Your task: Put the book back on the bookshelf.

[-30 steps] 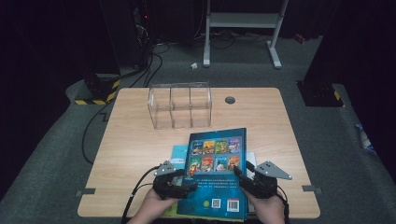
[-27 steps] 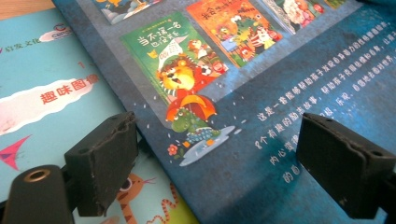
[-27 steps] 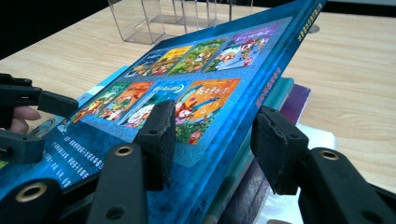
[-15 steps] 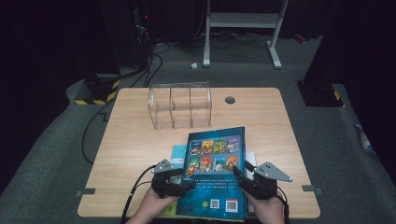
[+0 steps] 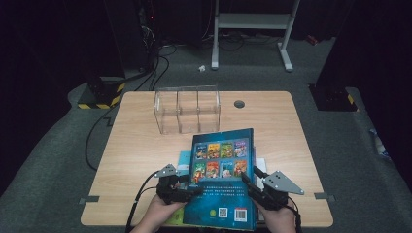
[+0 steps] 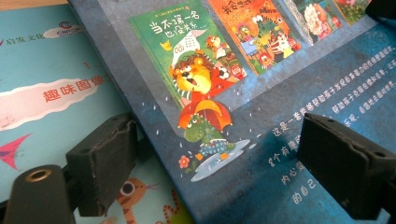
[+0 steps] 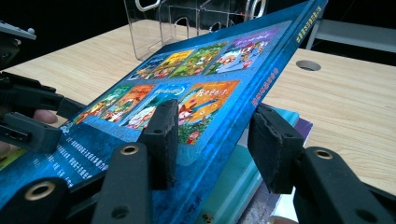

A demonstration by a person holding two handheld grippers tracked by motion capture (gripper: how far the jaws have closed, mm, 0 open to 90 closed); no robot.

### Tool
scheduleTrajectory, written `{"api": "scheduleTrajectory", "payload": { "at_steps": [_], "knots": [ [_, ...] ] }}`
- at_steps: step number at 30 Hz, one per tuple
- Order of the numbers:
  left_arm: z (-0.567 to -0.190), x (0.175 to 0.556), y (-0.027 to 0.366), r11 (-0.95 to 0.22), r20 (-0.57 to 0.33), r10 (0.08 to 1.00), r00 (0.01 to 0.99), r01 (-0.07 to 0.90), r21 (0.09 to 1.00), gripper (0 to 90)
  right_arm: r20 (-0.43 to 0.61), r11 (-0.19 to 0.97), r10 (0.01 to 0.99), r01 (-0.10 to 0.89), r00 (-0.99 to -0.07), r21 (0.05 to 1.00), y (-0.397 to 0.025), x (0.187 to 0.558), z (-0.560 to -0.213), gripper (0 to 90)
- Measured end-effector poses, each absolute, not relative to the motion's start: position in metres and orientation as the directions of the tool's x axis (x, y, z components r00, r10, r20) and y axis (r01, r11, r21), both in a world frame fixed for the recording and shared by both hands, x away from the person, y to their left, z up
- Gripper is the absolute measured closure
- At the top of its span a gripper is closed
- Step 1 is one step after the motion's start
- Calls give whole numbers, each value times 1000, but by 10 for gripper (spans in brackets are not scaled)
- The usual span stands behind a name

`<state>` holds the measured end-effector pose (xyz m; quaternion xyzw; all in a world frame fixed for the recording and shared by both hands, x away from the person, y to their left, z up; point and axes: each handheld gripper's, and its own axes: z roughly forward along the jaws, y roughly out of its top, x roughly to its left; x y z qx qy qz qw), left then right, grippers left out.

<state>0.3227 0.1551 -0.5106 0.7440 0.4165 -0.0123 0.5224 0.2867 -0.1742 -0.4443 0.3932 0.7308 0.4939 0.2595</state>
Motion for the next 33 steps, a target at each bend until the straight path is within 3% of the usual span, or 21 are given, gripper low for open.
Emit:
{"api": "scheduleTrajectory", "payload": {
  "at_steps": [7, 10, 15, 26, 33],
  "knots": [
    [-506, 321, 156, -83, -459, 616, 641, 632, 770, 162, 5, 199, 829, 303, -559, 932, -173, 285, -443, 539],
    [-503, 319, 158, -68, -448, 628, 636, 618, 783, 236, 11, 195, 833, 312, -554, 930, -173, 286, -443, 538],
    [-495, 315, 160, -75, -399, 650, 647, 577, 813, 284, 30, 180, 838, 327, -546, 928, -173, 287, -444, 536],
    [-492, 315, 165, -50, -394, 659, 640, 561, 826, 328, 48, 161, 842, 336, -537, 928, -171, 288, -443, 528],
    [-481, 316, 174, -47, -339, 690, 639, 507, 860, 366, 8, 180, 844, 298, -536, 937, -159, 291, -430, 526]
  ]
}}
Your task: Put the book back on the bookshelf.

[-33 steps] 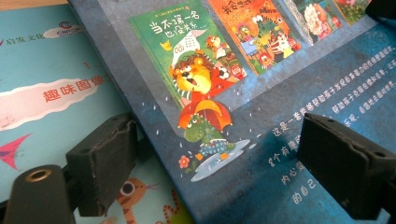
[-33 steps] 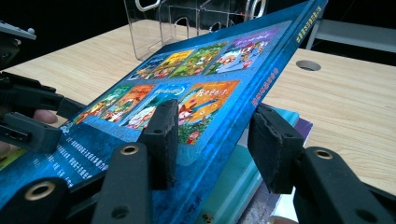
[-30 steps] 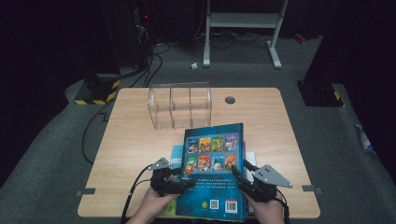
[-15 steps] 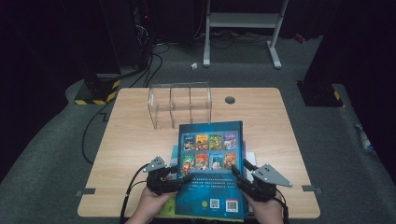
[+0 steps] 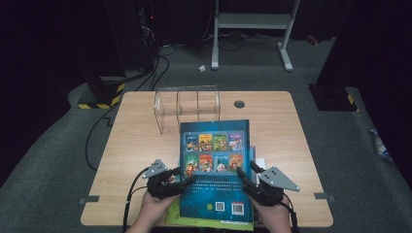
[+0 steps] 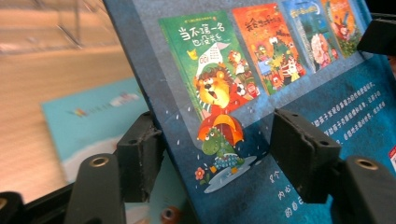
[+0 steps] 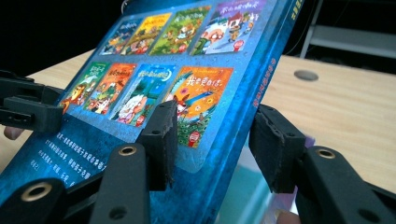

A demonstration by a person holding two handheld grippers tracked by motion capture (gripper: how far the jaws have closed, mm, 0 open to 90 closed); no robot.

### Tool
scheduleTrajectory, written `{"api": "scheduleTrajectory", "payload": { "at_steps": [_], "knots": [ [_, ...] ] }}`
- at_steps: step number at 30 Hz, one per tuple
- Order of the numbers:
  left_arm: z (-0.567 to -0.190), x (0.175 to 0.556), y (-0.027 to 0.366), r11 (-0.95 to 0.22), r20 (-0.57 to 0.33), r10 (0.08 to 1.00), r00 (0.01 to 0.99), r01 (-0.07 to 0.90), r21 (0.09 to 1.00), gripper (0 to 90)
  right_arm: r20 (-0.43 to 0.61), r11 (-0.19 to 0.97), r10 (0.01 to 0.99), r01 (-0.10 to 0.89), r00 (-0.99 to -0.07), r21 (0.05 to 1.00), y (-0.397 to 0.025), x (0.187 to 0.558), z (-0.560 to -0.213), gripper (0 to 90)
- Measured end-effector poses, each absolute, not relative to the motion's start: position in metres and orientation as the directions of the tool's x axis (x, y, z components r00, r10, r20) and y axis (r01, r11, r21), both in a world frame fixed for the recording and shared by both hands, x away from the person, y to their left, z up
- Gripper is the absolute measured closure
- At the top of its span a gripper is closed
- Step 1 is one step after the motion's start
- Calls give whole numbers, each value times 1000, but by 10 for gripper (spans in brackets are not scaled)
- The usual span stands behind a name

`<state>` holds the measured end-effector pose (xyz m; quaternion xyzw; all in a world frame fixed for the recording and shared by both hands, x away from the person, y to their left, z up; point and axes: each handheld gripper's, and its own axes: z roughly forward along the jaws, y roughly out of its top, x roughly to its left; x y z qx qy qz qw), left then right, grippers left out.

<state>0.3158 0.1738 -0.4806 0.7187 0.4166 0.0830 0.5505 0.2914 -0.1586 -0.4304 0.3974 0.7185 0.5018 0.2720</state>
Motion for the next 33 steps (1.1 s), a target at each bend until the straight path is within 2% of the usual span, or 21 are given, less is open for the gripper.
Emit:
{"api": "scheduleTrajectory", "payload": {
  "at_steps": [10, 17, 22, 33],
  "knots": [
    [-470, 326, 197, -36, -321, 721, 614, 496, 868, 411, 20, 175, 846, 313, -532, 934, -132, 306, -418, 524],
    [-467, 325, 222, 1, -301, 746, 594, 451, 892, 471, 37, 165, 831, 309, -555, 937, -106, 315, -405, 526],
    [-463, 323, 243, 0, -258, 788, 558, 419, 908, 484, 29, 174, 817, 293, -576, 940, -86, 319, -399, 531],
    [-458, 317, 262, -8, -191, 843, 503, 367, 930, 514, 31, 168, 791, 266, -611, 949, -60, 325, -392, 543]
  ]
}}
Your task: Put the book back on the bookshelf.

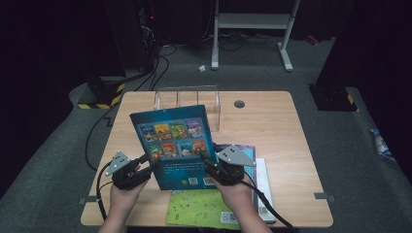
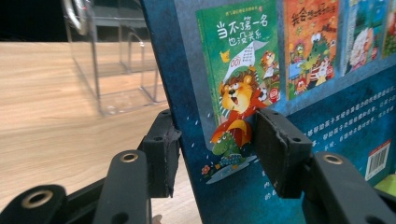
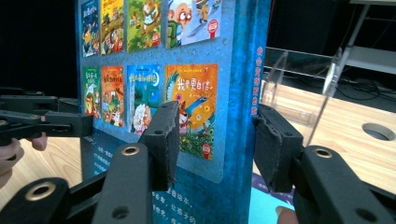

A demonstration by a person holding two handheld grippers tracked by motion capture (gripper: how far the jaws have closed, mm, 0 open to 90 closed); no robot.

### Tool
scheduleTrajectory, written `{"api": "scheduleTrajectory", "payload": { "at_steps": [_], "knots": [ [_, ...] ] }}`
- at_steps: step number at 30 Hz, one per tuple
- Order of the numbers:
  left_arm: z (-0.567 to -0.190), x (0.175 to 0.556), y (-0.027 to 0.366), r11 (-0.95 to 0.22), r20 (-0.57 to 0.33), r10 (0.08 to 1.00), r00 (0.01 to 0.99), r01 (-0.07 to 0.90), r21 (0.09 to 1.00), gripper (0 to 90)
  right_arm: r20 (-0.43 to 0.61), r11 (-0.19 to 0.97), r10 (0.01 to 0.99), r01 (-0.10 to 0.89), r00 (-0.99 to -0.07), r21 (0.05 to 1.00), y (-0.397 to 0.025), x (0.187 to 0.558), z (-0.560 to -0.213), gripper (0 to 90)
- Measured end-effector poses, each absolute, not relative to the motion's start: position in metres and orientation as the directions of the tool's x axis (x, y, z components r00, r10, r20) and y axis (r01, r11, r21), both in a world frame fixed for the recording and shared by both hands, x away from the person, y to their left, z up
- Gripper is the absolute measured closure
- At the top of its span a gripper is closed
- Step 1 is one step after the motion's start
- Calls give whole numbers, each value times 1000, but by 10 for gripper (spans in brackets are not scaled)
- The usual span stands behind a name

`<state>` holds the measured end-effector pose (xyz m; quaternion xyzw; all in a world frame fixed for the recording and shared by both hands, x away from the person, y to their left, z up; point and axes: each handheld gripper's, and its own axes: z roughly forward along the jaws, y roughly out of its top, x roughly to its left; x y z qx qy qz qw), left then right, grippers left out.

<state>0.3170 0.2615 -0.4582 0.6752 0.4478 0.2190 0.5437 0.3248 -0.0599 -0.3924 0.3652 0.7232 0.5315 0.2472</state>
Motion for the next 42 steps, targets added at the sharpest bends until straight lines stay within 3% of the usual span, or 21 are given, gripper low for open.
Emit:
{"api": "scheduleTrajectory", "payload": {
  "at_steps": [22, 42],
  "knots": [
    [-453, 318, 267, -23, -119, 888, 443, 301, 953, 532, 11, 170, 783, 232, -622, 958, -43, 339, -385, 543],
    [-453, 331, 278, 21, -125, 910, 396, 257, 966, 526, -6, 183, 778, 217, -628, 959, -26, 362, -385, 540]
  ]
}}
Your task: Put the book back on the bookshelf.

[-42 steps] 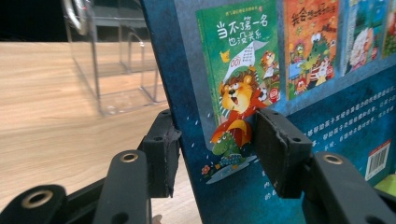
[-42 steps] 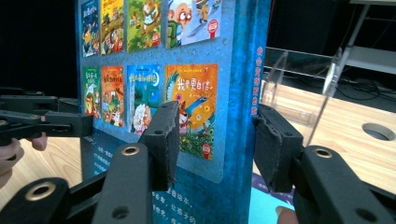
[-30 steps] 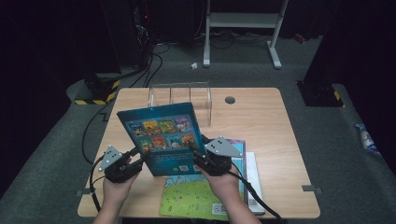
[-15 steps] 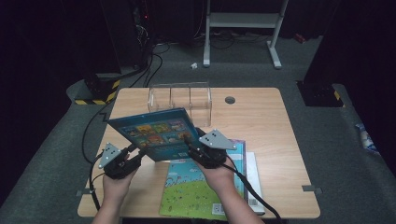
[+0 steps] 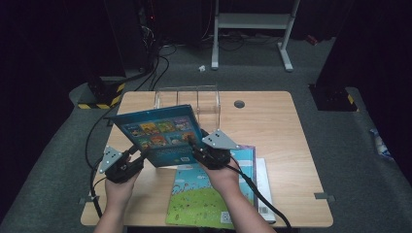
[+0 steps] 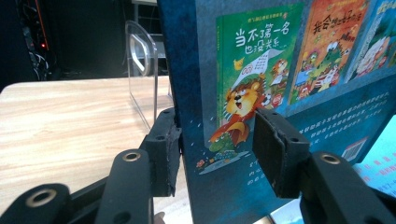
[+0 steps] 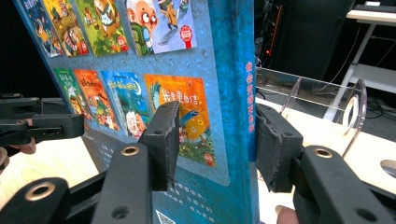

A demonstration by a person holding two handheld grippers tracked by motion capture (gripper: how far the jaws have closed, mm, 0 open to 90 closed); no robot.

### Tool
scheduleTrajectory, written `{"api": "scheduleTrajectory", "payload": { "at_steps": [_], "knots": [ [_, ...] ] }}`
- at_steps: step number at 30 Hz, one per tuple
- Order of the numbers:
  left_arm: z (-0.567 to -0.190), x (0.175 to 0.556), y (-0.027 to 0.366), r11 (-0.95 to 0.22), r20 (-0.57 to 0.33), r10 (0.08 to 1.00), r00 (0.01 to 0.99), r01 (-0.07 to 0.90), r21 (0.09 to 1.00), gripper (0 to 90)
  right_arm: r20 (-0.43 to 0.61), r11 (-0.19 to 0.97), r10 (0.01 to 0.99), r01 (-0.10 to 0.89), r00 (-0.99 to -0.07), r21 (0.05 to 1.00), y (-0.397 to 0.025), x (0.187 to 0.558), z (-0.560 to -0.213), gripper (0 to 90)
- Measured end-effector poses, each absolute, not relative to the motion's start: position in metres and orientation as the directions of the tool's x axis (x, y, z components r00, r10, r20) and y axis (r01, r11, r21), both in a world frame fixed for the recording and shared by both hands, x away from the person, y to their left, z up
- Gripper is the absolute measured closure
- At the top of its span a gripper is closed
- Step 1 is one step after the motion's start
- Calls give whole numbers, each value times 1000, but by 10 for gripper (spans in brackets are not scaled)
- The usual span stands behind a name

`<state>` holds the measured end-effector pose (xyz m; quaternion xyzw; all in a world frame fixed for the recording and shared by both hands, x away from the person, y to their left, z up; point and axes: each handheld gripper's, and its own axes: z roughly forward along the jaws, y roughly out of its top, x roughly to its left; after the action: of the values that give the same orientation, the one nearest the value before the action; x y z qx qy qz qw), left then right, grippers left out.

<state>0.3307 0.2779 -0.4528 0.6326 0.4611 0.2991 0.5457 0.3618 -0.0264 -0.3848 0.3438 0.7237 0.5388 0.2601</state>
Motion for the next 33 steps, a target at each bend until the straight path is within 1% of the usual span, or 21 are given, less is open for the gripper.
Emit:
{"api": "scheduleTrajectory", "payload": {
  "at_steps": [4, 7, 10, 12, 14, 16, 18, 25, 33],
  "knots": [
    [-452, 333, 277, 33, -128, 909, 396, 236, 971, 525, -4, 175, 786, 217, -619, 960, -27, 365, -385, 540],
    [-455, 334, 277, 30, -128, 910, 395, 244, 969, 524, -3, 183, 788, 229, -616, 956, -27, 366, -389, 536],
    [-459, 335, 280, 39, -140, 908, 394, 253, 967, 518, 7, 166, 775, 214, -632, 963, -29, 363, -393, 533],
    [-461, 334, 280, 52, -152, 906, 395, 254, 966, 512, 17, 161, 763, 215, -646, 963, -29, 362, -394, 508],
    [-461, 332, 280, 44, -142, 908, 394, 248, 968, 510, 44, 144, 750, 229, -660, 963, -30, 360, -394, 482],
    [-461, 330, 280, 41, -139, 908, 395, 248, 968, 509, 55, 140, 743, 236, -667, 962, -32, 359, -394, 478],
    [-461, 328, 280, 39, -138, 908, 396, 247, 968, 508, 52, 146, 741, 237, -669, 961, -32, 359, -394, 473],
    [-461, 321, 280, 32, -133, 907, 399, 249, 968, 500, 25, 172, 731, 219, -682, 960, -34, 355, -391, 410],
    [-460, 319, 280, 31, -134, 910, 393, 257, 966, 497, 20, 177, 694, 198, -720, 964, -31, 357, -385, 404]
  ]
}}
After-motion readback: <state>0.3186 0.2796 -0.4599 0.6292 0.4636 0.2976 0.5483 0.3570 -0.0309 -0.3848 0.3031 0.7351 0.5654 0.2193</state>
